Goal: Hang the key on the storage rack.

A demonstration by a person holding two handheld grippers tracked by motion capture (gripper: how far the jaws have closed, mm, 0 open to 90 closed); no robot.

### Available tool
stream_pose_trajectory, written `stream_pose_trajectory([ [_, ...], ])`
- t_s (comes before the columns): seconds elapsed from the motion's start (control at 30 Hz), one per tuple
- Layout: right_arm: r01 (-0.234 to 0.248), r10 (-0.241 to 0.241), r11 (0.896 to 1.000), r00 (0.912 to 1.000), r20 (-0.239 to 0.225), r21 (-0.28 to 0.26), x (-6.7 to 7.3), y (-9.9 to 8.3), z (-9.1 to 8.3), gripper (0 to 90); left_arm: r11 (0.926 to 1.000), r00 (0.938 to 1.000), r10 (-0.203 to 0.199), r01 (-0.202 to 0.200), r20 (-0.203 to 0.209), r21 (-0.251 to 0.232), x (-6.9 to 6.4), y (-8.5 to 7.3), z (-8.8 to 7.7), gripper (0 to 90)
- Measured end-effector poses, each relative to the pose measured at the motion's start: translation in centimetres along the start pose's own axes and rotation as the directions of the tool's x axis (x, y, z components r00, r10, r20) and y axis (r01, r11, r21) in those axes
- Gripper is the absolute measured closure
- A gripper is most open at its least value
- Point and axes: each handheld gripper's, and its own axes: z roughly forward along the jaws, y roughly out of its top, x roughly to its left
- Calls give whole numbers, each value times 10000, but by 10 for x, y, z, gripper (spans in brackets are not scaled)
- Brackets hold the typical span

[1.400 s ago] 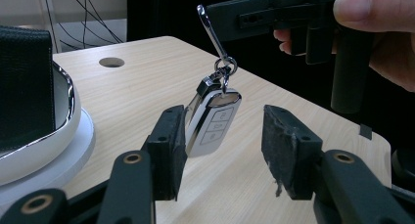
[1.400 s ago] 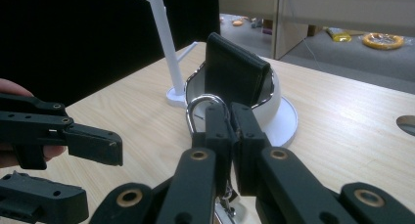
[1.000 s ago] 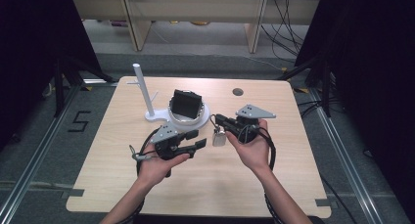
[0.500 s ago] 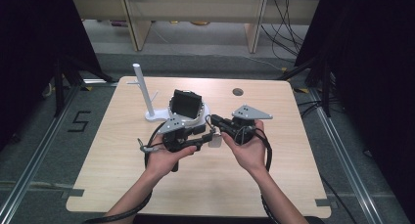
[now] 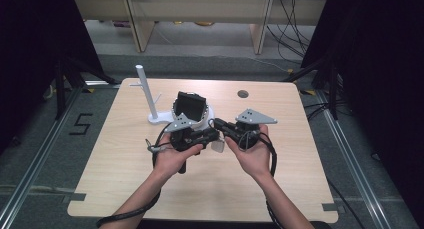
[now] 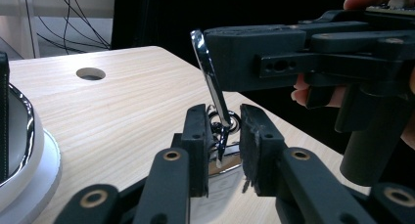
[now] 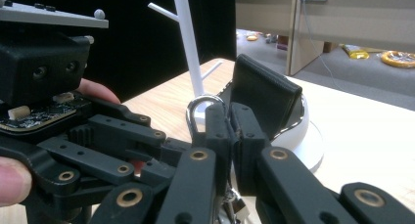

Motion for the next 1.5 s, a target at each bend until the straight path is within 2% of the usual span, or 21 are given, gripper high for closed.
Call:
stream_pose_trajectory([
  [0.03, -160, 159, 9999, 9998, 85, 64, 2, -1, -1, 879, 10000, 10000, 7, -7, 23, 33, 0, 0, -1, 765],
  [0.1, 101, -100, 9999, 9999, 103, -88, 0, -1, 0, 879, 9999, 9999, -95, 96, 142, -89, 0, 0, -3, 815],
  [0.2, 123, -122, 9998, 9999, 99, -183, 1, -1, -1, 879, 10000, 10000, 11, -11, -42, -90, 0, 1, -5, 832],
  [0.4, 316, -315, 9988, 9995, 48, -367, 1, -1, -1, 878, 9999, 10000, -57, 56, -55, -120, 1, 1, -8, 841],
  [0.47, 230, -233, 9994, 9997, -93, -262, 1, -1, -1, 878, 9997, 9988, 231, -236, -422, -91, 1, 1, -9, 846],
  [0.53, 111, -114, 9995, 9999, -126, -280, 1, -1, -1, 833, 9998, 9986, 190, -195, -501, -95, 3, 1, -11, 848],
  [0.6, 190, -194, 9992, 9998, -95, -362, 0, -1, -2, 796, 9994, 9967, 354, -357, -733, -19, 3, 2, -13, 849],
  [0.63, 30, -31, 9993, 10000, -40, -370, 0, -1, -3, 788, 9993, 9967, 370, -374, -723, -35, 4, 2, -14, 849],
  [0.73, -1, 5, 9983, 10000, 66, -590, -3, 0, -8, 765, 9983, 9911, 557, -535, -1207, 214, 7, 1, -19, 849],
  [0.8, -250, 261, 9982, 9995, 198, -539, -4, -1, -13, 763, 9981, 9867, 591, -561, -1516, 236, 11, 0, -24, 849],
  [0.87, 77, -56, 9980, 9995, 323, -626, -10, -2, -16, 759, 9977, 9820, 665, -626, -1770, 277, 14, 0, -29, 850],
  [0.9, -156, 174, 9985, 9993, 333, -519, -10, -4, -19, 755, 9975, 9770, 687, -634, -2017, 323, 17, 0, -33, 850],
  [1.07, -390, 413, 9982, 9979, 502, -459, -20, -13, -29, 745, 9970, 9514, 761, -679, -2983, 377, 28, 0, -50, 850],
  [1.1, -399, 421, 9986, 9971, 632, -360, -21, -14, -32, 745, 9970, 9428, 757, -668, -3245, 384, 31, 0, -54, 850],
  [1.2, -563, 586, 9980, 9947, 846, -295, -26, -20, -38, 744, 9972, 9262, 740, -646, -3697, 377, 39, 0, -64, 850],
  [1.23, -411, 439, 9987, 9948, 917, -316, -29, -22, -40, 742, 9971, 9162, 759, -669, -3934, 367, 43, 0, -69, 849],
  [1.3, -523, 554, 9981, 9929, 1052, -326, -33, -27, -44, 739, 9961, 8965, 874, -748, -4343, 462, 49, -1, -77, 850],
  [1.33, -633, 662, 9976, 9908, 1179, -283, -34, -29, -47, 738, 9966, 8915, 828, -721, -4455, 408, 51, -2, -80, 849],
  [1.4, -677, 708, 9973, 9885, 1335, -280, -37, -35, -51, 735, 9972, 8751, 752, -637, -4780, 403, 57, -3, -88, 849],
  [1.47, -840, 850, 9964, 9851, 1495, -127, -38, -40, -54, 734, 9979, 8568, 635, -504, -5118, 395, 63, -4, -95, 849],
  [1.5, -731, 756, 9971, 9868, 1434, -229, -41, -43, -54, 733, 9986, 8459, 529, -409, -5307, 343, 66, -4, -99, 849],
])
